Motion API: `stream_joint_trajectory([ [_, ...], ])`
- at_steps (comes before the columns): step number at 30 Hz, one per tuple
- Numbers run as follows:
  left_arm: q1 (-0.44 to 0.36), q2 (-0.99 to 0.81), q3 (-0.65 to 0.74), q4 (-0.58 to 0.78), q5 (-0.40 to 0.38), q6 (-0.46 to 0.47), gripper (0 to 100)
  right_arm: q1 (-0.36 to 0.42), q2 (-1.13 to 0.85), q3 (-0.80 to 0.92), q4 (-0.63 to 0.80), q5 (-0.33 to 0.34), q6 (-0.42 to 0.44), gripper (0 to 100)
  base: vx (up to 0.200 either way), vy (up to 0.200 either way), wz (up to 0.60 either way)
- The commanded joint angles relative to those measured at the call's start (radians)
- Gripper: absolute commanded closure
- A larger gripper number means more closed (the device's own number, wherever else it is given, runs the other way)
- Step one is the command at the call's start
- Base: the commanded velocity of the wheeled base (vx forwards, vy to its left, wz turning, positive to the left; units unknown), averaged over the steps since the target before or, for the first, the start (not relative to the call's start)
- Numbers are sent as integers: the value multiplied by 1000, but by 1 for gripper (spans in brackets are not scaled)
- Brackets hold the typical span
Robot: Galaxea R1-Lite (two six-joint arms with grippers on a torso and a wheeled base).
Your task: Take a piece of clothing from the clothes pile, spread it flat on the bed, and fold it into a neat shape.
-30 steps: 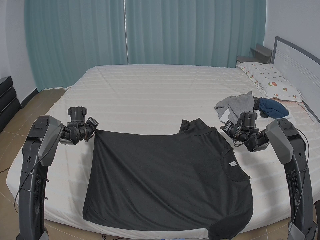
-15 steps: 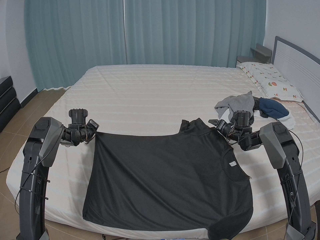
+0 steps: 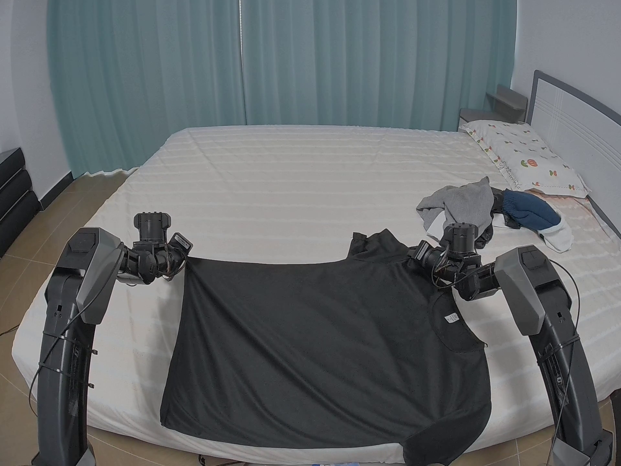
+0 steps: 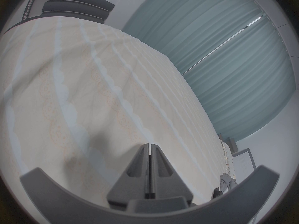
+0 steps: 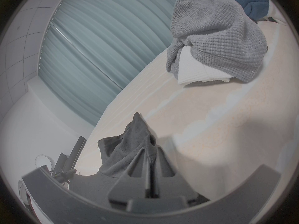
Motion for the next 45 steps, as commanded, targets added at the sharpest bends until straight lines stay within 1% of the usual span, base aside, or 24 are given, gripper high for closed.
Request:
stream_joint_trajectory([
  [1,0,3,-4,-8,-1,-2,100,-14,-7,-1,-12,-4,0,100,0,0,0],
  [12,0,9,-27,-16,2,2,100,-58,-54,-1,-64,-17,-5,100,0,0,0],
  [22,0,47,-103,-18,64,-2,100,-63,-60,-1,-160,-11,-11,100,0,0,0],
  [29,-5,50,-100,-16,64,0,100,-78,-66,-1,-166,-10,-12,100,0,0,0],
  [33,-5,50,-93,-8,62,2,100,-77,-68,-1,-163,-7,-52,100,0,0,0],
  [44,-9,47,-83,-1,61,3,100,-63,-14,-1,-150,-7,-80,100,0,0,0],
  [45,-9,47,-83,-1,61,3,100,-63,-14,-1,-149,-7,-80,0,0,0,0],
])
